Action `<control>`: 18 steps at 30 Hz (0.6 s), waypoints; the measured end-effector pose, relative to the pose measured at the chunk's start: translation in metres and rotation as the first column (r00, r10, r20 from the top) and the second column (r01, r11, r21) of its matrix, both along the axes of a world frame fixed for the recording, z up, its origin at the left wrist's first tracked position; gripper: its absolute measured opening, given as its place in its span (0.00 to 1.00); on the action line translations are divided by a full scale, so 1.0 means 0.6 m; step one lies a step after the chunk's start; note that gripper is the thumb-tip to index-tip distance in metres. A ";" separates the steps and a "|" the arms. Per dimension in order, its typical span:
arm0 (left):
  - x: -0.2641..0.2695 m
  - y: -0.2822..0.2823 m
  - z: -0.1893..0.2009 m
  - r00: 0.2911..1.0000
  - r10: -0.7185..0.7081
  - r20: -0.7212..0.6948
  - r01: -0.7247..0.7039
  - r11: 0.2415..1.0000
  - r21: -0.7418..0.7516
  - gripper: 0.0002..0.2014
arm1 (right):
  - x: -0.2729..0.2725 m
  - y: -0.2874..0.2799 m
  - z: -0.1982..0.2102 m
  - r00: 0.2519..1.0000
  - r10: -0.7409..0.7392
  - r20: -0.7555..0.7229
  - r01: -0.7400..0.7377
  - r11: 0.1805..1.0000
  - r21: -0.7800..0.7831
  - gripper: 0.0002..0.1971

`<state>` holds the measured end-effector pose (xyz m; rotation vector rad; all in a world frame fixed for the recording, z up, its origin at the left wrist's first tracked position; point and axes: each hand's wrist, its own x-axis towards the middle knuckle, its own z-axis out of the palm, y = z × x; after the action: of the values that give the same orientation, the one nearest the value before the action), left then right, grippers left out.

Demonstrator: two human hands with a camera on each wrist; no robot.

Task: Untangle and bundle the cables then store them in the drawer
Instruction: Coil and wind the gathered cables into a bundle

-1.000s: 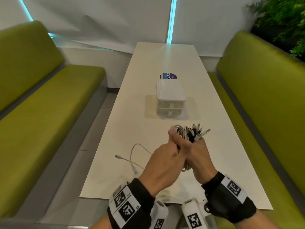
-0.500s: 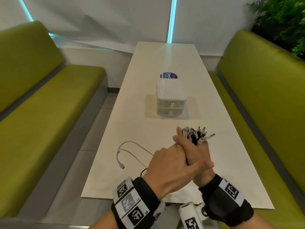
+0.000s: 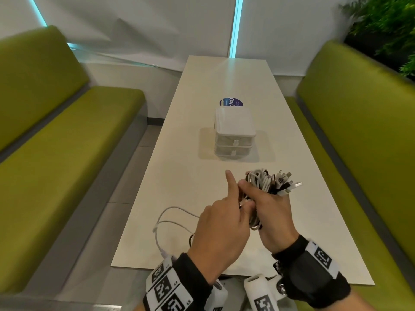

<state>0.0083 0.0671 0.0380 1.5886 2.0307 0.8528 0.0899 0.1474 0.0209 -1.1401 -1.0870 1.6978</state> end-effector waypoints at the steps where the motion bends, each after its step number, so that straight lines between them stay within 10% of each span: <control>1: -0.002 -0.002 -0.004 1.000 0.007 -0.024 -0.007 1.000 0.002 0.34 | 0.001 0.000 -0.002 1.000 0.000 0.006 0.000 1.000 0.005 0.06; 18: -0.023 0.009 -0.023 0.929 -0.039 0.369 0.045 0.999 -0.007 0.24 | 0.004 0.000 0.025 0.967 0.076 -0.242 -0.110 0.985 -0.131 0.09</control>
<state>-0.0053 0.0727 0.0243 1.3380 1.7257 1.0298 0.0926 0.1473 0.0361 -0.9559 -0.8932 1.9562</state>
